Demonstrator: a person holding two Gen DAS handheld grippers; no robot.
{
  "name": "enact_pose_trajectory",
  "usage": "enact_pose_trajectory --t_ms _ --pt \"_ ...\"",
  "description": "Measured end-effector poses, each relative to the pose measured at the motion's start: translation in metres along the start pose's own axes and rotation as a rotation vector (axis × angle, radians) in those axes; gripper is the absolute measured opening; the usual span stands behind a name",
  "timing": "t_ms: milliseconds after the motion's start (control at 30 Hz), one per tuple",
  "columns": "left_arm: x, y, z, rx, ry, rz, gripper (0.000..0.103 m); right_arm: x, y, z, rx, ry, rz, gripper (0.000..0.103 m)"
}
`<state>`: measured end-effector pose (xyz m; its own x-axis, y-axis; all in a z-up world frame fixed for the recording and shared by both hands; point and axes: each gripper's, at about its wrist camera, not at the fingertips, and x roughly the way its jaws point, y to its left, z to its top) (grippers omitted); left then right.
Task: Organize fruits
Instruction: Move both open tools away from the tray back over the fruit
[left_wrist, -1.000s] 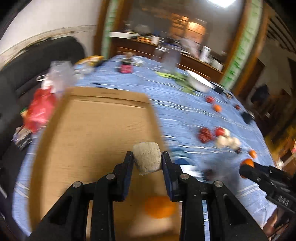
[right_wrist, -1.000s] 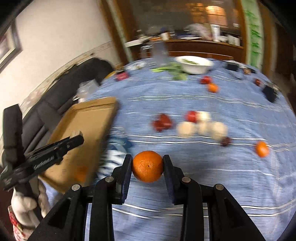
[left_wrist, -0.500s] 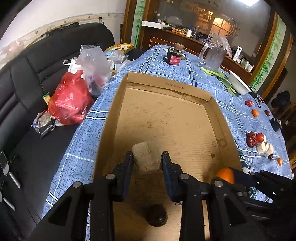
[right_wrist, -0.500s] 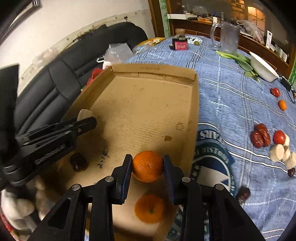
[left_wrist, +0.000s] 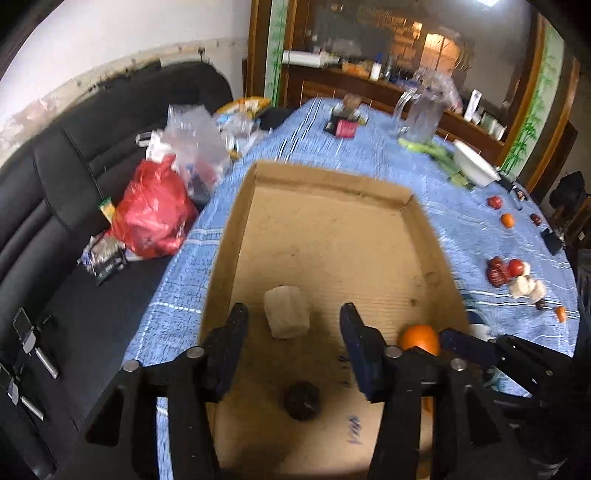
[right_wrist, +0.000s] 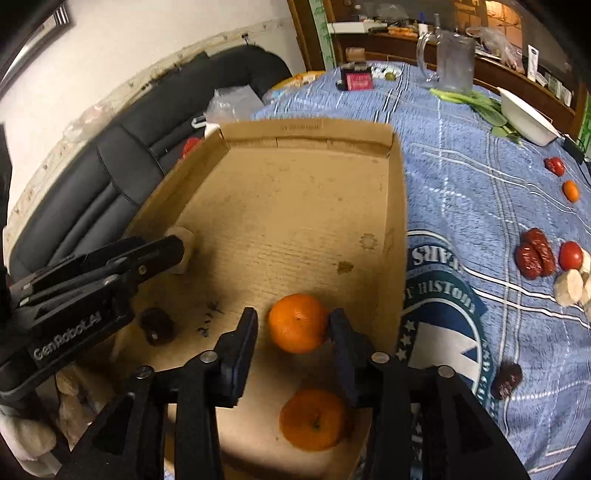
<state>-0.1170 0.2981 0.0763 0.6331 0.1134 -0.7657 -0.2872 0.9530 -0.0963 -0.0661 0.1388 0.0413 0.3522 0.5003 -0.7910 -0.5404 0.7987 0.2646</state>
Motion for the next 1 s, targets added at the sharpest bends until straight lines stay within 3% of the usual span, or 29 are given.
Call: enact_pose_trajectory --t_ms 133,367,700,1000 --pt "-0.044 -0.024 -0.008 0.033 -0.111 -0.025 0.064 -0.038 -0.006 -0.010 0.038 -0.091 0.034 0.056" --pt "-0.099 -0.068 -0.024 0.113 -0.254 -0.020 0.069 -0.091 -0.035 -0.041 0.078 -0.210 -0.045 0.062" --pt "-0.128 -0.120 -0.038 0.220 -0.306 0.016 0.071 -0.150 -0.085 -0.070 0.171 -0.324 -0.099 0.069" --pt "-0.128 -0.165 -0.050 0.317 -0.303 0.011 0.073 -0.169 -0.125 -0.094 0.242 -0.360 -0.110 0.070"
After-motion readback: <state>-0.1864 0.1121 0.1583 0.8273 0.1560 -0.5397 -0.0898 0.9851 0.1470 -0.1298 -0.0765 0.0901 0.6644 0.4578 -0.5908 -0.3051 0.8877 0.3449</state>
